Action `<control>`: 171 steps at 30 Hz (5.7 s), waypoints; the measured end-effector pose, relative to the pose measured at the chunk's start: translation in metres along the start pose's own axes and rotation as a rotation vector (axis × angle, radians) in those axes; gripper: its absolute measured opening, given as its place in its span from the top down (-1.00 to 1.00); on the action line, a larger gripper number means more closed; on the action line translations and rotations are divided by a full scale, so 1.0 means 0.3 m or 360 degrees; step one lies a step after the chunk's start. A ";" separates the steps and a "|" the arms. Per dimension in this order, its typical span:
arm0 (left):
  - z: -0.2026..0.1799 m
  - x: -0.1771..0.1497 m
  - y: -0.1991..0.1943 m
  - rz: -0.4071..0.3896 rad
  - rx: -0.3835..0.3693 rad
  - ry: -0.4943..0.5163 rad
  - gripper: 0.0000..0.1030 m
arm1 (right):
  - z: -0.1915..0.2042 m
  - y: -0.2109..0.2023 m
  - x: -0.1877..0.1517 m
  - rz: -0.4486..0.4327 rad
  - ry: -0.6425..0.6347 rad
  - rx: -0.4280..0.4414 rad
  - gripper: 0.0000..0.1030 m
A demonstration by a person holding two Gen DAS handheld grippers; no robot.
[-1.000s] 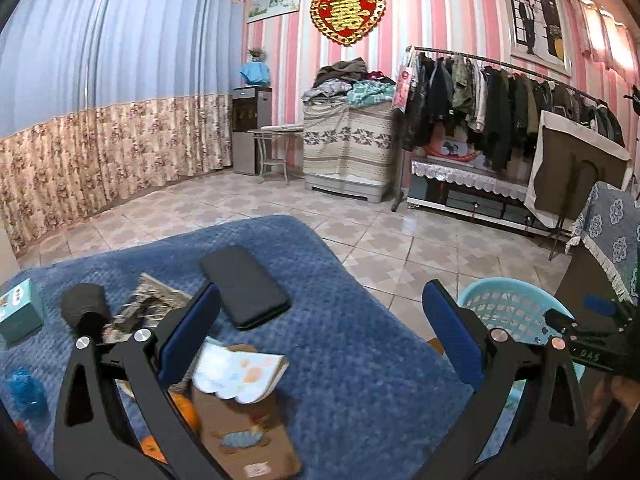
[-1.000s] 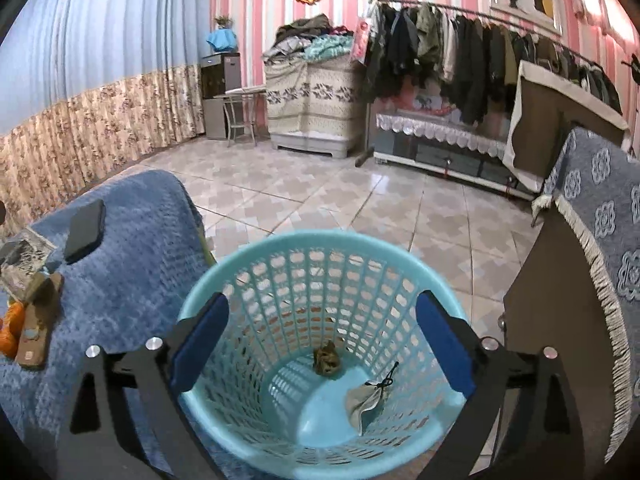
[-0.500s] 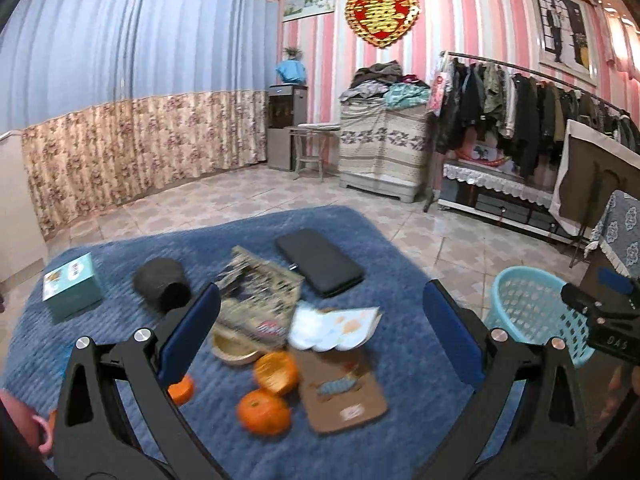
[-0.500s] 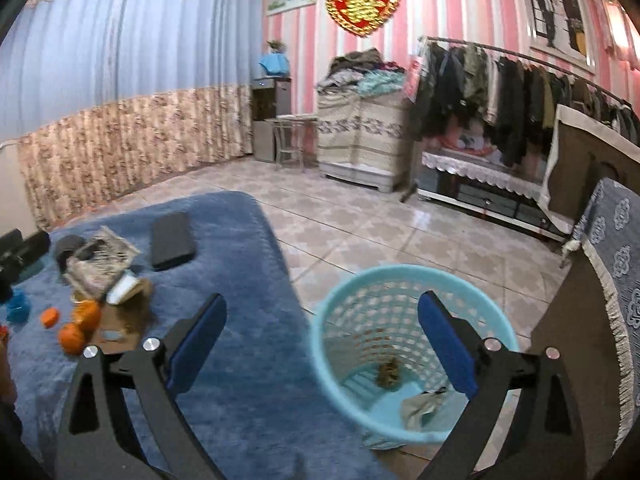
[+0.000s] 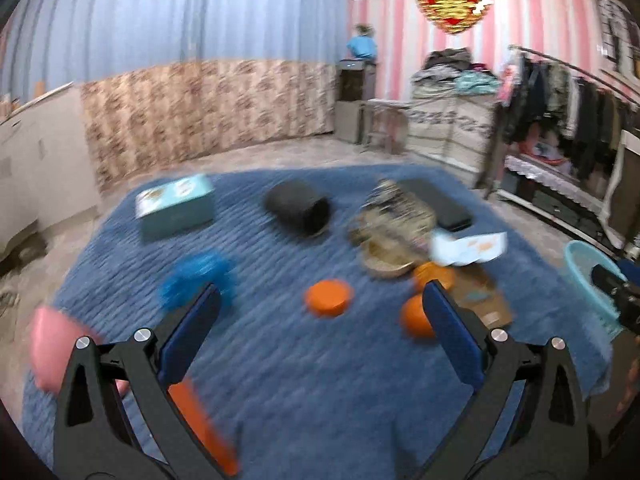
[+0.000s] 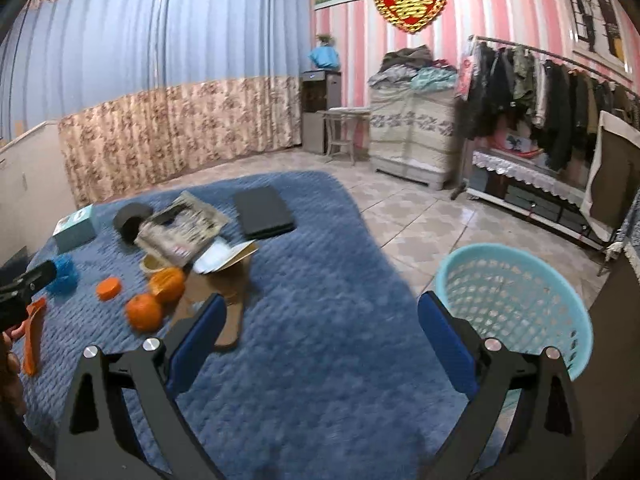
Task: Collect trash
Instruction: 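Move both tools back over the blanket items, then grasp the orange snack bag with the left tool and lift it, then grasp a tangerine with the right tool while the left tool holds the orange bag, then carry both items to the basket while the left tool opens, dropping the orange bag, then open the right tool to drop the tangerine into the basket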
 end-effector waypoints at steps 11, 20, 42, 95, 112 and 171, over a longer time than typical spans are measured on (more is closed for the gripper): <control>0.251 -0.161 -0.025 0.0118 0.0213 -0.0084 -0.89 | 0.030 0.049 -0.066 0.0105 0.0120 -0.0002 -0.83; 0.277 -0.250 0.061 0.0303 0.0219 -0.0113 -0.40 | 0.067 0.069 -0.101 0.0167 0.0038 -0.0017 -0.83; 0.289 -0.171 0.069 0.0223 0.0121 -0.0118 0.99 | 0.116 0.105 -0.139 0.0247 0.0069 0.0085 -0.83; 0.260 0.005 0.111 -0.0004 -0.0060 -0.0050 1.00 | 0.588 0.295 -0.120 0.0414 -0.0260 0.0506 0.36; -0.198 0.109 0.076 -0.0078 -0.0358 0.0117 1.00 | 0.030 0.087 0.000 0.0187 0.0015 0.0253 0.40; -1.519 0.019 0.284 0.0088 -0.0977 0.0614 -0.89 | -0.946 0.012 -0.149 0.0136 0.0480 -0.0449 0.40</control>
Point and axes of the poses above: each gripper's, at about its wrist camera, not at the fingertips, and y roughly the way its jaws point, z to its left, x to its top, the point moved 6 cm from there along y, roughly the way its jaws point, and after that the axes turned 2 degrees about -y, right-handed, at the moved point
